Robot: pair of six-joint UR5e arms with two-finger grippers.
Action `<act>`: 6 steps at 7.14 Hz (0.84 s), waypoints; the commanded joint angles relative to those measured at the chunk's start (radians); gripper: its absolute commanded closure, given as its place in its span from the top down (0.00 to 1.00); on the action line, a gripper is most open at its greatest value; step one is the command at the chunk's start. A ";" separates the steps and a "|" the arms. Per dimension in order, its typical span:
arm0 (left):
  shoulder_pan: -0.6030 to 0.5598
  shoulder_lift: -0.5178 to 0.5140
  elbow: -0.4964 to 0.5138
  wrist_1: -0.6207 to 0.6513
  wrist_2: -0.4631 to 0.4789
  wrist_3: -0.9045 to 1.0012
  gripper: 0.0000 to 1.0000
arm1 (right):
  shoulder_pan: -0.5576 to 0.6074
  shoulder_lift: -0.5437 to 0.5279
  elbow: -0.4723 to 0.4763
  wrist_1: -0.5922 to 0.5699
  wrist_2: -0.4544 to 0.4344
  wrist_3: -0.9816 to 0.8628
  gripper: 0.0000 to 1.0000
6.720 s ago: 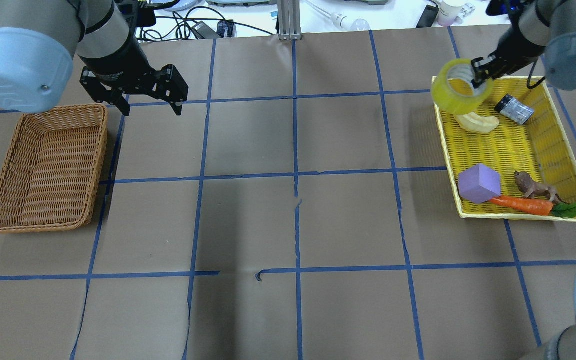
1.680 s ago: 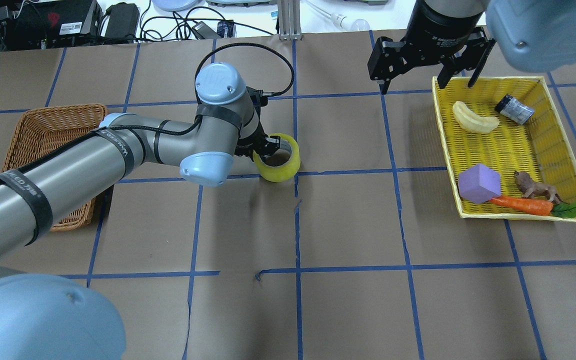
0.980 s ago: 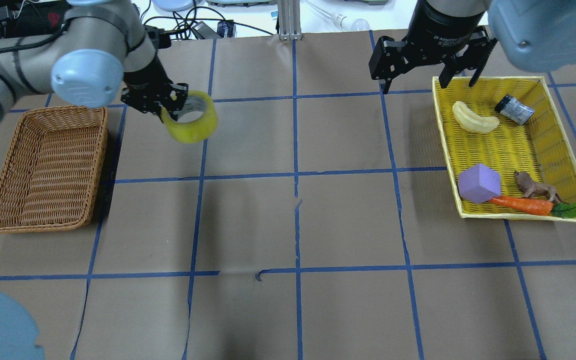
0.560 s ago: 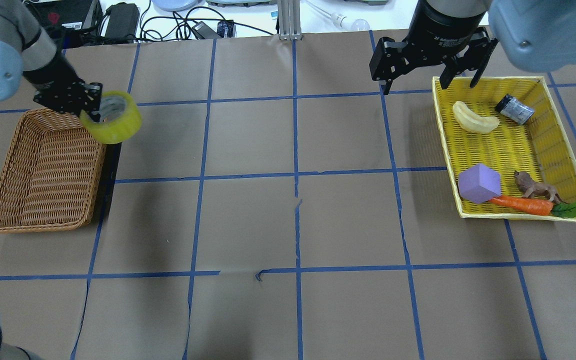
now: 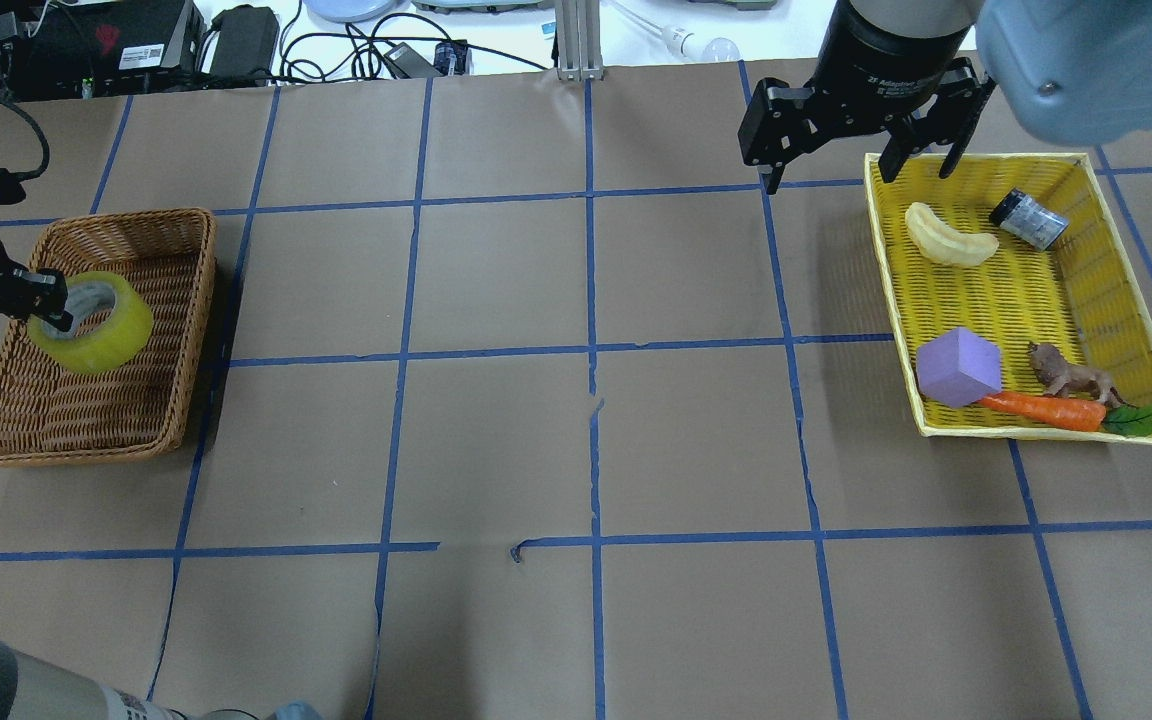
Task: Transfer tape with both arms
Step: 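Carry the tape roll with the left gripper into the wicker basket and release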
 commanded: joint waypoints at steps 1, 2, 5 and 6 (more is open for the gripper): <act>0.047 -0.056 -0.061 0.152 0.000 0.039 0.00 | 0.001 -0.002 0.000 0.005 0.000 0.000 1.00; 0.047 -0.070 -0.060 0.165 -0.009 0.023 0.47 | 0.001 -0.002 0.000 0.005 0.000 0.001 1.00; -0.008 0.005 -0.034 0.176 -0.002 -0.077 0.99 | 0.002 -0.002 0.000 0.005 0.000 0.001 1.00; -0.083 0.048 0.000 0.058 -0.005 -0.196 0.99 | 0.001 -0.004 0.000 0.005 0.000 0.001 1.00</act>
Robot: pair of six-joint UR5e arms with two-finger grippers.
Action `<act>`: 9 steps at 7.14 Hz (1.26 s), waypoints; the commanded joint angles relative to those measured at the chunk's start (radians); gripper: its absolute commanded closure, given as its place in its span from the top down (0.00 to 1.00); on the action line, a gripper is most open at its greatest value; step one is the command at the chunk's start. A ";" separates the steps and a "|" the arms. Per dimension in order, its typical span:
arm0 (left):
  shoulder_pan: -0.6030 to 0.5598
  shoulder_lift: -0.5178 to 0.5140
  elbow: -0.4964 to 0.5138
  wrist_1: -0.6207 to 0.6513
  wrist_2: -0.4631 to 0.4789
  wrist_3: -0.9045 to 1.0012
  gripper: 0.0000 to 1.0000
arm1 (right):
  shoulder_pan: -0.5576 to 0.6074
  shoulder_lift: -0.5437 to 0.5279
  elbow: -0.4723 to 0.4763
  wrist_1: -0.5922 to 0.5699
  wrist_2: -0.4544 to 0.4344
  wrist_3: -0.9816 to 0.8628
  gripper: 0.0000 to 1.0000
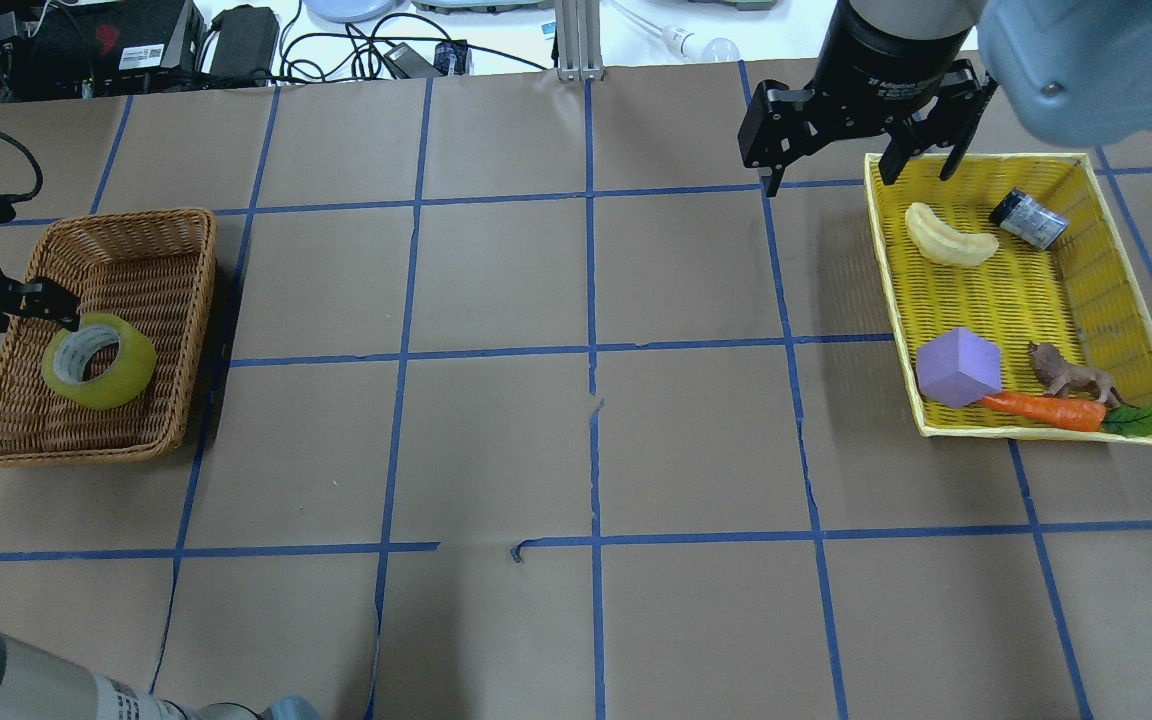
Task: Transfer tape with both arms
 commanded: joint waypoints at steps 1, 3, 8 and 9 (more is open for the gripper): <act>-0.159 0.088 0.057 -0.182 0.001 -0.228 0.99 | 0.001 -0.001 0.000 0.000 0.000 0.001 1.00; -0.337 0.173 0.061 -0.292 -0.011 -0.435 0.99 | 0.001 -0.001 0.000 0.000 0.000 0.001 1.00; -0.683 0.270 0.132 -0.557 -0.011 -0.719 1.00 | 0.004 -0.004 0.008 0.000 0.002 0.002 1.00; -0.684 0.259 0.188 -0.643 -0.011 -0.708 1.00 | 0.006 -0.004 0.008 0.000 0.002 0.002 1.00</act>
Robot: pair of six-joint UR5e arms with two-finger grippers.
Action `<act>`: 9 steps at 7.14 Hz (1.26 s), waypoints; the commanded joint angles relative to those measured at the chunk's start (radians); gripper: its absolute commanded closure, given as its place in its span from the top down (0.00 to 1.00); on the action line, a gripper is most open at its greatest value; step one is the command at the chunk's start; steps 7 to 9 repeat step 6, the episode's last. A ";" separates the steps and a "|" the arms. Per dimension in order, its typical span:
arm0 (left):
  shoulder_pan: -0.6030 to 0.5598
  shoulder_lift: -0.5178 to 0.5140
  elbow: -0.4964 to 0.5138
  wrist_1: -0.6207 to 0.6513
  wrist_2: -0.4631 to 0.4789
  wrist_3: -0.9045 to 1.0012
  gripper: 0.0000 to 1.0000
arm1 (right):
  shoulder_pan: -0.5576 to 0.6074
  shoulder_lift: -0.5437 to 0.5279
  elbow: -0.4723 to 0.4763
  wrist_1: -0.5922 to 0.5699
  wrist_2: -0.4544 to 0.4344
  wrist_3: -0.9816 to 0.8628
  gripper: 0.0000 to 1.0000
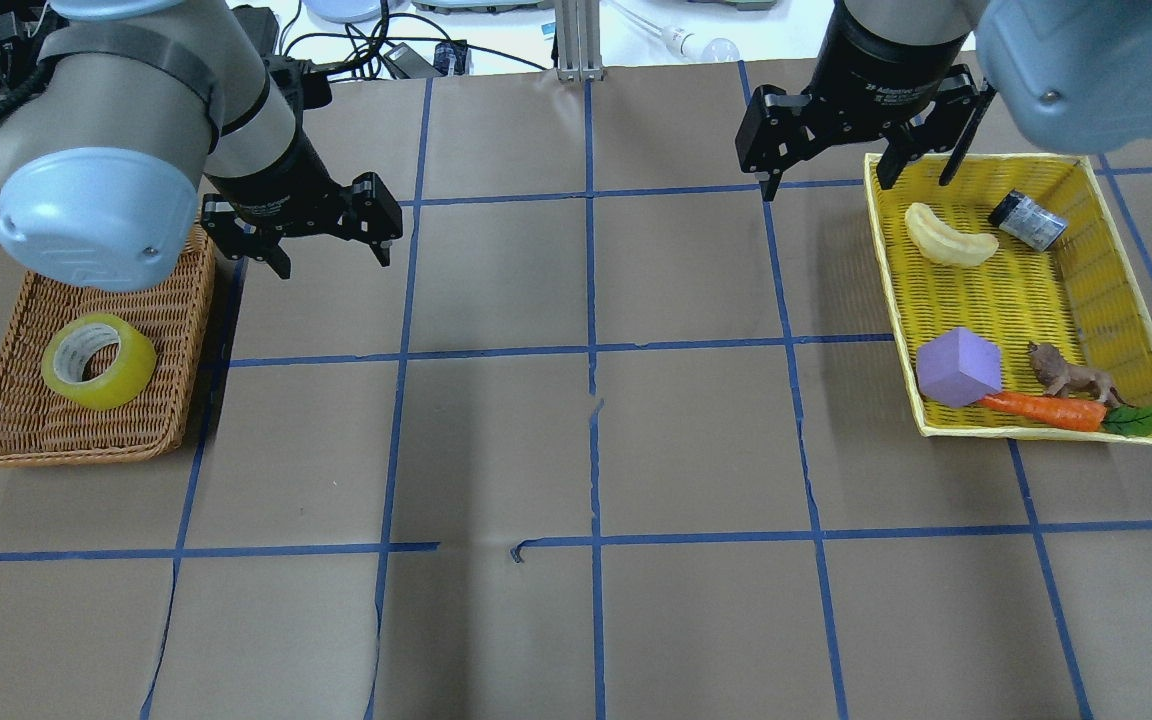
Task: Transfer tape with both arms
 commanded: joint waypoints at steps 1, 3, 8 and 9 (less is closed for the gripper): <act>-0.013 -0.013 0.074 -0.124 -0.005 0.011 1.00 | 0.000 0.000 0.000 0.000 0.000 0.000 1.00; -0.013 -0.013 0.073 -0.126 -0.002 0.045 1.00 | 0.002 0.000 0.000 0.000 0.000 0.000 1.00; -0.002 -0.008 0.073 -0.126 0.000 0.060 1.00 | 0.002 0.000 0.000 0.000 0.003 0.000 1.00; -0.002 -0.008 0.073 -0.126 0.000 0.060 1.00 | 0.002 0.000 0.000 0.000 0.003 0.000 1.00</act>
